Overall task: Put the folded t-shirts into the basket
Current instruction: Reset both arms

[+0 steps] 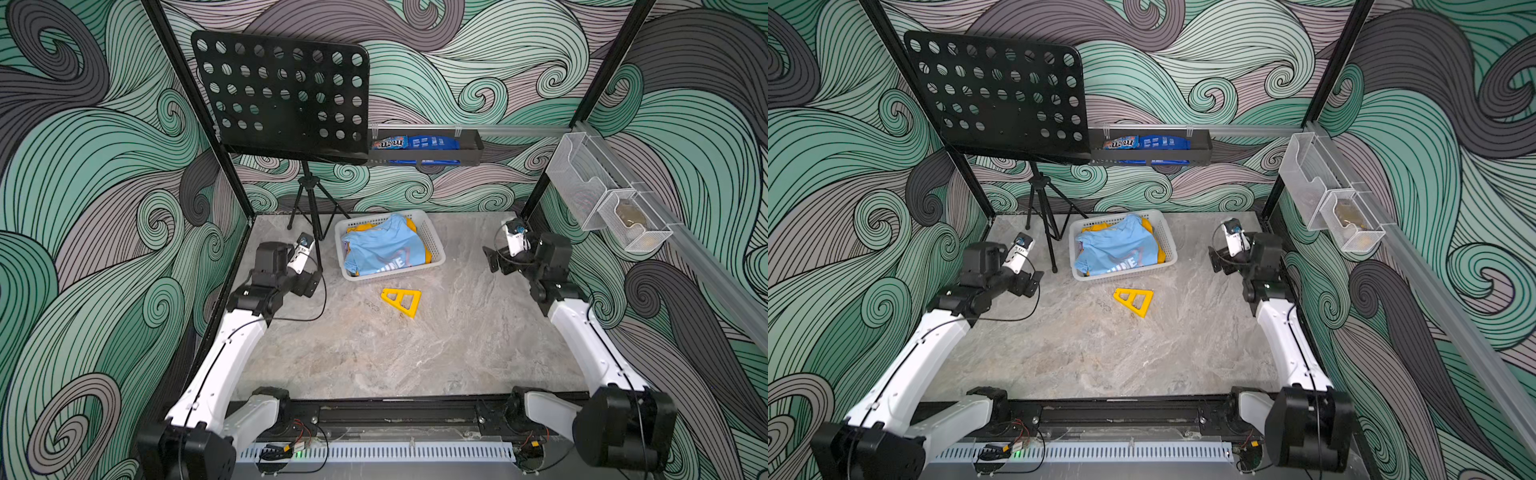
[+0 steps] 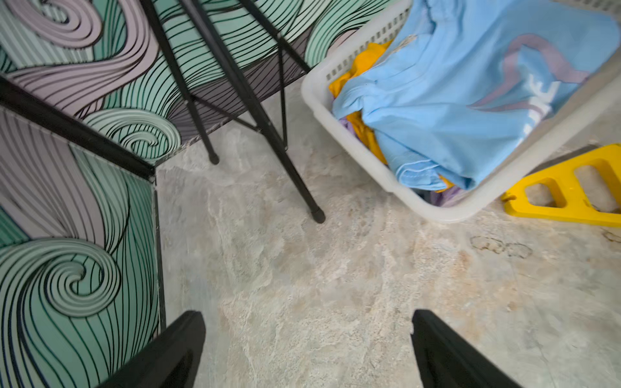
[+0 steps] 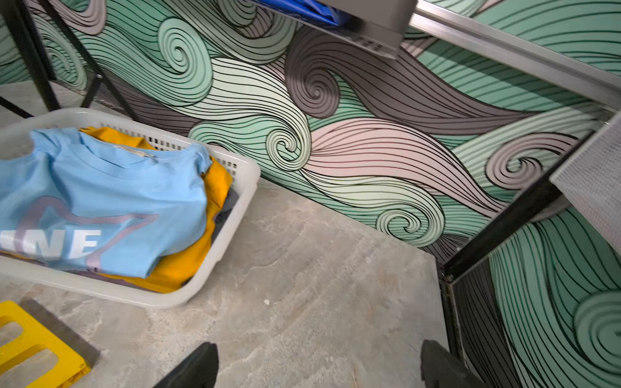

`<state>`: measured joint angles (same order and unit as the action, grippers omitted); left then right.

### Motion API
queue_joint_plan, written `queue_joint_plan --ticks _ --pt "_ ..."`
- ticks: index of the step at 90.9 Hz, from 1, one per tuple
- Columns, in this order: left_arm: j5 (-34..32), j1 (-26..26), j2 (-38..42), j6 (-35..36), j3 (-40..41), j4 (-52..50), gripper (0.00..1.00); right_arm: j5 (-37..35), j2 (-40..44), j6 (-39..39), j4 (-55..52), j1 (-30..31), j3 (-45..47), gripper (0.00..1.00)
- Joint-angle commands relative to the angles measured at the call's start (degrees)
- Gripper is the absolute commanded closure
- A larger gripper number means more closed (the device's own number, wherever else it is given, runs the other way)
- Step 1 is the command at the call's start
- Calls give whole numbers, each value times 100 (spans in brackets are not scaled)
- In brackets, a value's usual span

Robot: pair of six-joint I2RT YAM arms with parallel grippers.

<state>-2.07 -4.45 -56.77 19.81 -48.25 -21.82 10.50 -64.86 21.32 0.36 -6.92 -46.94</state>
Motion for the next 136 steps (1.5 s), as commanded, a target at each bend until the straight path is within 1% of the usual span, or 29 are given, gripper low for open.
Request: queue_joint_plan --ticks 1,8,13,20,26,31,44,56,68,74,81,90,96,101,105,109,111,117,120,122,124,127,130,133,136 --pt "-497 392 275 -836 736 1462 1 98 204 -714 1104 -317 451 1" --pt "-670 607 342 -1330 1251 2008 1 613 169 -1392 1578 -621 856 1" --pt "-602 687 291 -1430 1541 2302 1 810 79 -1761 1949 -724 1150 1" --pt "-491 708 110 -1372 1834 2648 1 1224 -58 -1798 2364 -723 1546 1" --pt "-351 708 -64 -1336 2032 2930 1 1304 -144 -1995 2916 -641 1937 1" --pt "-183 708 -219 -1313 2164 3235 1 1239 -226 -2119 3448 -510 2257 1" --pt "171 708 -637 -1293 2327 3697 1 839 -361 -1918 4566 -56 2828 1" --pt "242 702 -960 -1331 2396 4171 1 608 -619 -1864 5237 263 3105 1" --pt "576 708 -1321 -1157 2602 4949 1 252 -1047 -1814 5751 566 3231 1" --pt "684 708 -1565 -1121 2667 5430 1 87 -1231 -1852 6063 638 3305 1" --pt "577 708 -1731 -1219 2672 5752 1 -51 -1444 -1918 6706 684 3463 1" --pt "620 699 -1949 -1349 2540 5777 1 -256 -1614 -2134 6990 692 3463 1" --pt "627 700 -2075 -1514 2428 5785 1 -218 -1810 -2165 7290 692 3541 1" --pt "669 686 -2190 -1625 2345 5836 1 -200 -2136 -2124 7850 717 3628 1" --pt "666 690 -2288 -1855 2318 5872 1 -300 -2439 -2146 8309 762 3709 1" --pt "693 624 -2420 -1791 2339 6156 1 -369 -2604 -2152 8591 790 3763 1" --pt "673 580 -2622 -1716 2360 6311 1 -407 -2609 -2124 8616 815 3767 1" --pt "559 432 -3060 -1533 2490 6904 1 -461 -2475 -1981 8197 909 3679 1" --pt "454 362 -3296 -1467 2574 7487 1 -528 -2489 -1979 8199 924 3667 1" --pt "420 343 -3430 -1451 2592 7644 1 -570 -2536 -2010 8307 928 3677 1" --pt "414 334 -3416 -1442 2555 7446 1 -605 -2583 -2051 8398 922 3688 1" --pt "353 323 -3260 -1465 2407 6764 1 -625 -2571 -2059 8371 928 3657 1" --pt "196 322 -3104 -1609 2254 6264 1 -608 -2541 -2026 8043 933 3552 1" --pt "2 316 -3111 -1692 2176 6243 1 -615 -2559 -2045 7811 926 3422 1" --pt "-51 316 -3195 -1692 2211 6534 1 -626 -2547 -2063 7822 922 3426 1"
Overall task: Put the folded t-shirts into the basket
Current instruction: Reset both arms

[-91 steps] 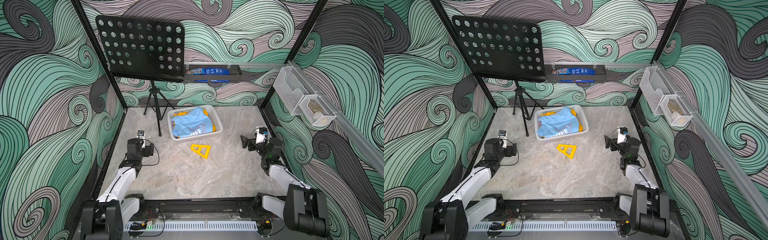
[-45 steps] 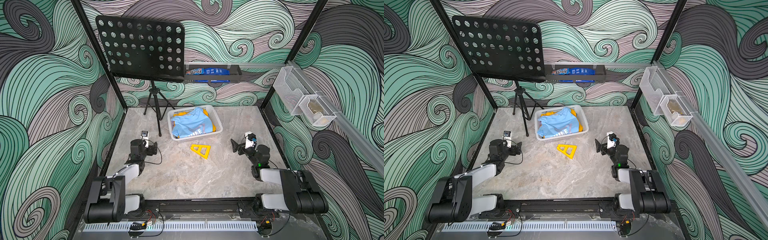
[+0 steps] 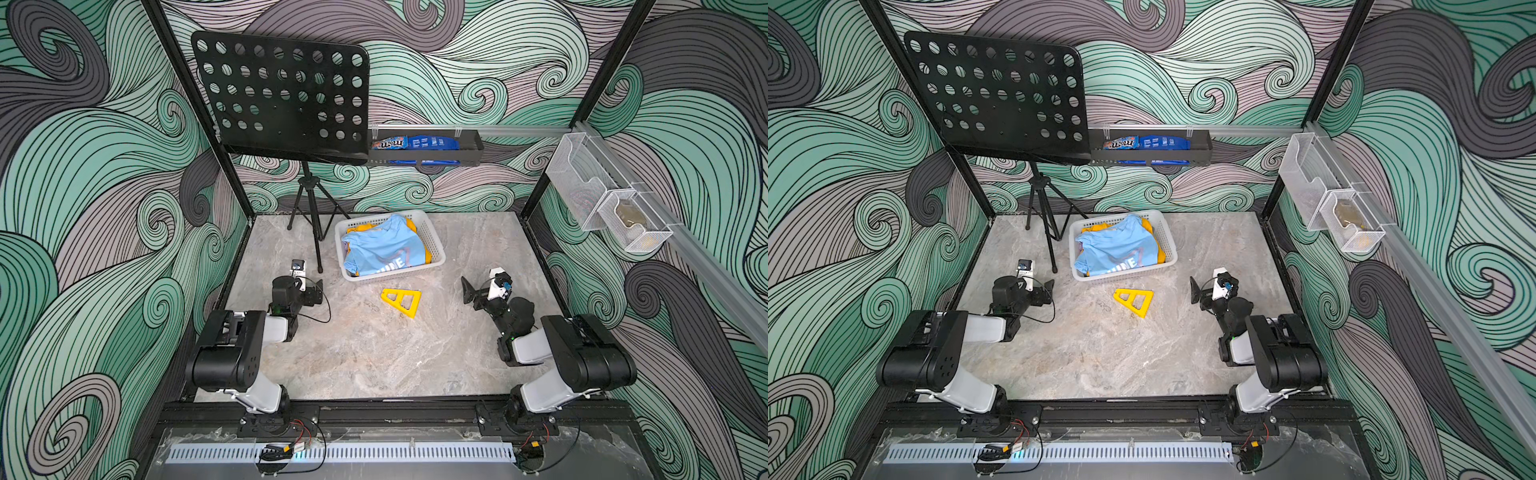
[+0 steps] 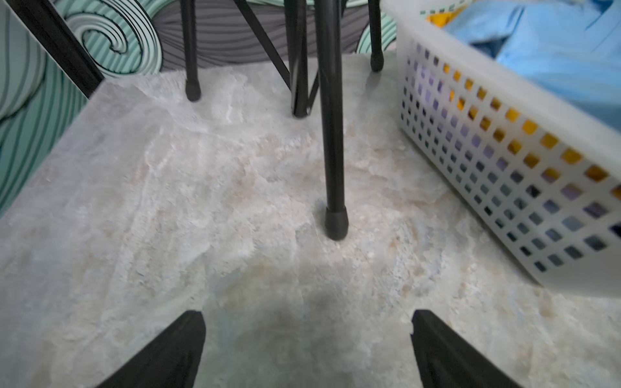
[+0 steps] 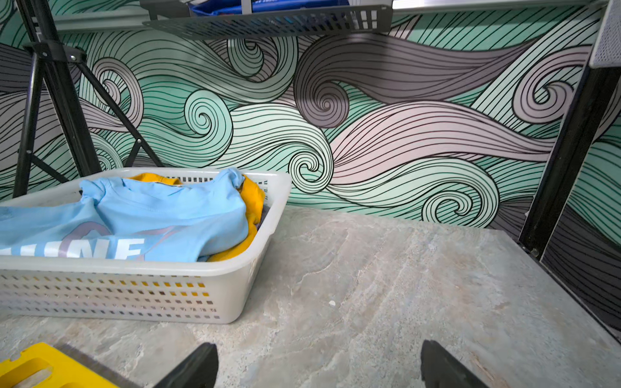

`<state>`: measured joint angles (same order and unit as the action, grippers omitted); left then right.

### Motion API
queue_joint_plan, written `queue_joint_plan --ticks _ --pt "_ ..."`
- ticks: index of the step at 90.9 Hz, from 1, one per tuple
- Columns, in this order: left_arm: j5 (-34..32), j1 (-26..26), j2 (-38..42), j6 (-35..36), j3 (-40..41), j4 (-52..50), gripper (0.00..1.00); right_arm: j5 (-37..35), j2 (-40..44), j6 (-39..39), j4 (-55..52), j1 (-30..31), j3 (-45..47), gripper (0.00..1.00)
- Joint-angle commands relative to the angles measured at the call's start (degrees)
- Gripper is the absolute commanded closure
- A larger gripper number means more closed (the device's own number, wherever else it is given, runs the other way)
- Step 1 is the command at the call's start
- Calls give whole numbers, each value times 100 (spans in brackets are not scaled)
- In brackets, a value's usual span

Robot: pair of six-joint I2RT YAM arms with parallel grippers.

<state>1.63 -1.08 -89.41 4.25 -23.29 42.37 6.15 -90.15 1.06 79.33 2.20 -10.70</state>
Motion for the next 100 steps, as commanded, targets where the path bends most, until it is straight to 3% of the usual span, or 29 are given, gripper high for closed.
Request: queue_joint_plan --ticks 1,7,19,31,100 --pt "-410 -27 48 -105 -244 255 1 -183 -24 -36 -44 10 -188 1" --pt "-378 -22 -153 -27 -37 899 1 -179 -34 -45 18 5 -163 1" --pt "-392 -21 34 -65 -214 204 1 -183 -29 -46 22 8 -161 1" --pt "-375 -23 -132 -39 -40 862 1 -178 -29 -45 24 7 -166 1" --pt "-374 -21 -112 -30 -62 776 1 -180 -30 -45 30 4 -161 1"
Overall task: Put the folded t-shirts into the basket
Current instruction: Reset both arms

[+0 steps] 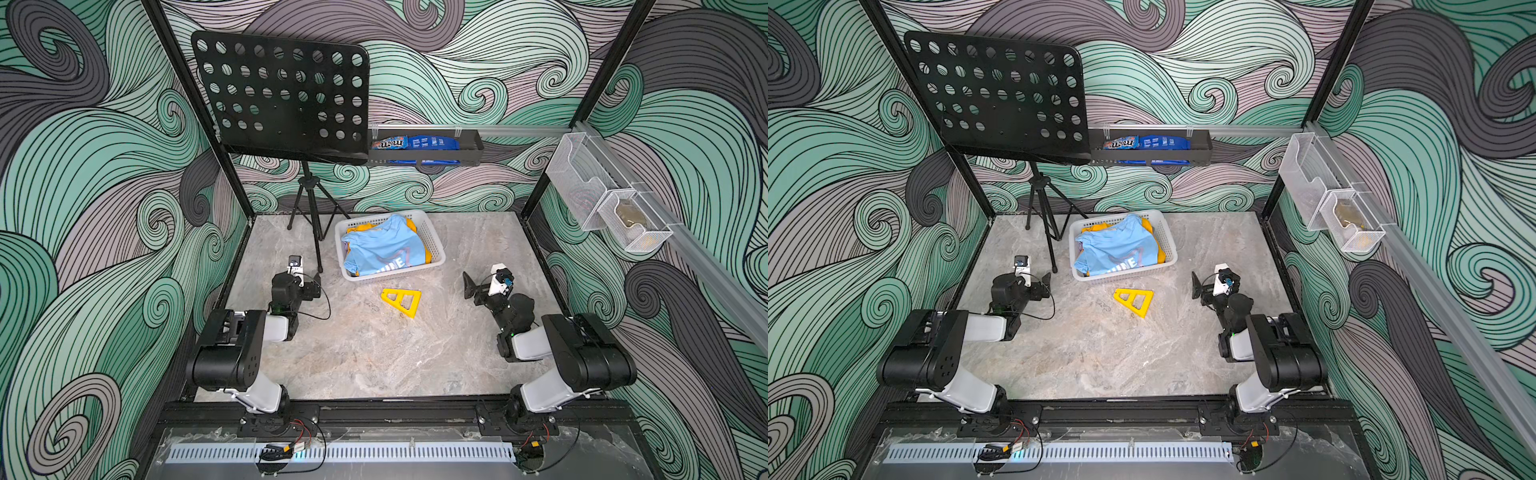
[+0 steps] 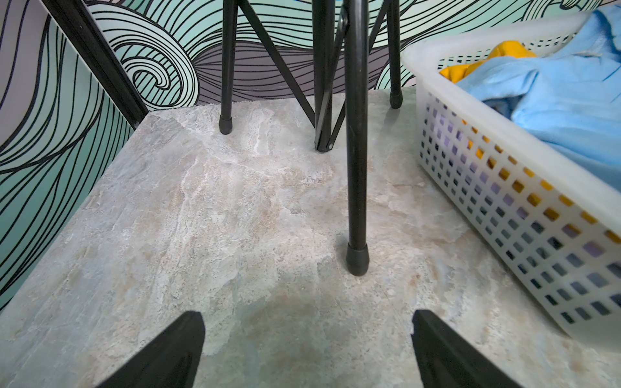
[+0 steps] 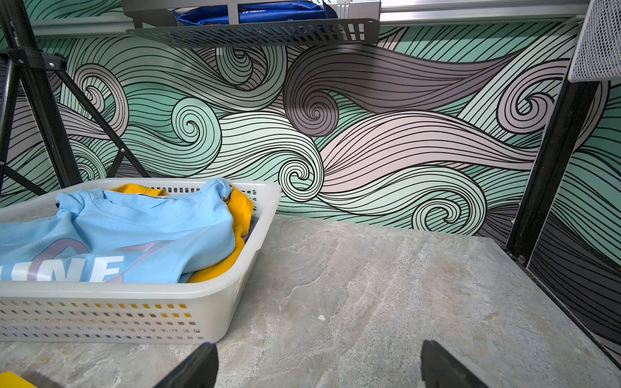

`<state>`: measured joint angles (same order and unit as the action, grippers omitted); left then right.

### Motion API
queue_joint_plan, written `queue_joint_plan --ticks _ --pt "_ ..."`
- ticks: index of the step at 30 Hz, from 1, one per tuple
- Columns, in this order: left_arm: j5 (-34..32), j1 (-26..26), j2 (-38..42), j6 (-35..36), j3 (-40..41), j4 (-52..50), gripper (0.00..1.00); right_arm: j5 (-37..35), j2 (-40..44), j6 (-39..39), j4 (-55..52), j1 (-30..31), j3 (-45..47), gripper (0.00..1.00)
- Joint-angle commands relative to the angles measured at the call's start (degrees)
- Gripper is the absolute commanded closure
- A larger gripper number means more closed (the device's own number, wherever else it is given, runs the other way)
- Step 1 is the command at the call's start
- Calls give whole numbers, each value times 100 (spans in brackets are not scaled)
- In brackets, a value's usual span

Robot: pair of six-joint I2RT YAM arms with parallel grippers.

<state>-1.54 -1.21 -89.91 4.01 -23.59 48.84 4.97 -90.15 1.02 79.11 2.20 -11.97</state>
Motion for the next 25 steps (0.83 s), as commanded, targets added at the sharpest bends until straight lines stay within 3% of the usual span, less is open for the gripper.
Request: queue_joint_plan --ticks 1,25 --pt "-57 -5 -62 -10 -31 127 1 -60 -30 -45 52 2 -34 1" --pt "-146 -11 -81 -42 -20 163 1 -65 -29 -39 51 8 -37 1"
